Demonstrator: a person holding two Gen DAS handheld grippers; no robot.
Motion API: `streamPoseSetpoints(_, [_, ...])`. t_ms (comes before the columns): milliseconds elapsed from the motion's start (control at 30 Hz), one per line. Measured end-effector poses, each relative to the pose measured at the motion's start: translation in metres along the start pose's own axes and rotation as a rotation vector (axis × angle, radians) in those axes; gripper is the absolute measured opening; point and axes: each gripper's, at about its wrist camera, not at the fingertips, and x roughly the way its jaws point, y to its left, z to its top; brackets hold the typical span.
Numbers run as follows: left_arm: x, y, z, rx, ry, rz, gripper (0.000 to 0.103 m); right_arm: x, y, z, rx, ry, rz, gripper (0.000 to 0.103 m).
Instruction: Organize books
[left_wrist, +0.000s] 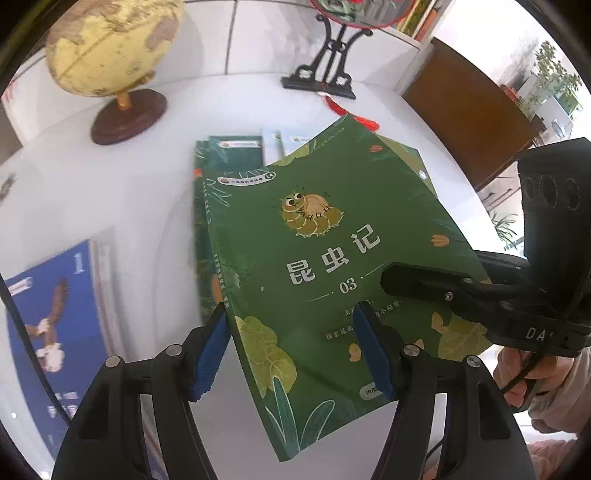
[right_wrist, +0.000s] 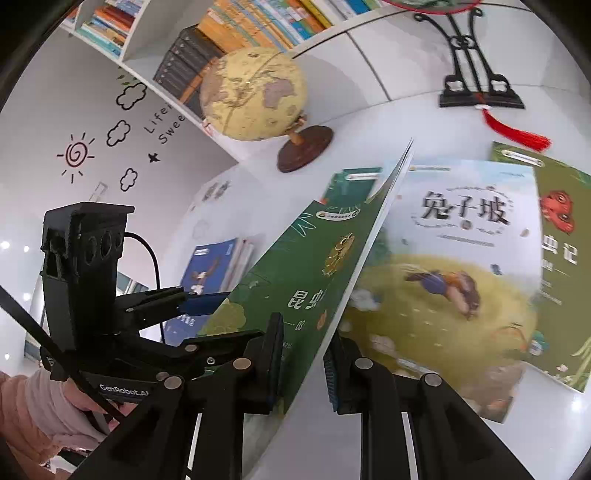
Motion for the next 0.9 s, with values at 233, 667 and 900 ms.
streamPoseSetpoints(233, [-0.042,0.042,-0.014,-0.051,-0.065,0.037,0.063,0.014,0.046,0.013,-0.077,-0.030,0.034,0.020])
streamPoseSetpoints(667, [-0.110,0.150,-0.062,-0.191,-0.122,0.130,0.063,0.086,0.162,0.028,-0.204,-0.005,0.144,0.020])
streamPoseSetpoints(900, [-0.114,0.190,-0.083,-0.240,-0.093,0.142,0.063,0.133,0.192,0.022,-0.182,0.037,0.171,0.020])
